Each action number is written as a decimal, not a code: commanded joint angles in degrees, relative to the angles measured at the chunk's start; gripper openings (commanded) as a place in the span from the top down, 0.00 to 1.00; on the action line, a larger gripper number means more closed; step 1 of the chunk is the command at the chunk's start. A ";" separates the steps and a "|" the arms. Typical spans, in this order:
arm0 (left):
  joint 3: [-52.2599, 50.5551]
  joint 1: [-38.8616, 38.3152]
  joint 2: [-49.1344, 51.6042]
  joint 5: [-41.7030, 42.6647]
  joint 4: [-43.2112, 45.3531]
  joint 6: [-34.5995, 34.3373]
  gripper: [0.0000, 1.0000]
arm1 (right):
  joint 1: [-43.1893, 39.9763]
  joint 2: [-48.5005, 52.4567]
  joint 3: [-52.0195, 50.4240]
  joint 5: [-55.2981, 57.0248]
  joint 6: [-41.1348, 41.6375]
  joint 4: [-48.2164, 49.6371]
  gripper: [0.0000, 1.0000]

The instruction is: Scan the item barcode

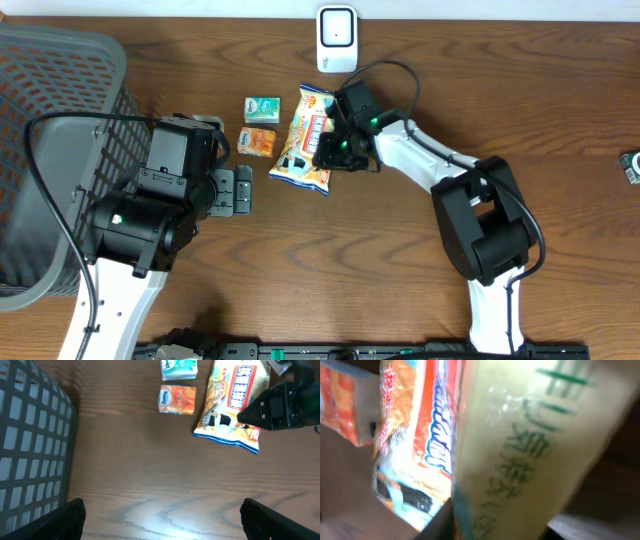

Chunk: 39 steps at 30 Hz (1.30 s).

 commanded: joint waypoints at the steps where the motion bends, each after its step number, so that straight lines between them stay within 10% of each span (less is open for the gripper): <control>1: 0.74 -0.02 0.22 -0.35 -0.31 0.07 0.02 | 0.79 1.11 -0.63 0.07 0.15 0.96 0.96; 37: 0.74 -0.02 0.22 -0.35 -0.31 0.07 0.02 | 0.39 -19.45 -0.94 41.97 -5.68 -25.92 0.99; 39: 0.74 -0.02 0.22 -0.35 -0.31 0.07 0.02 | -0.13 -18.93 -0.94 41.92 -5.66 -25.90 0.81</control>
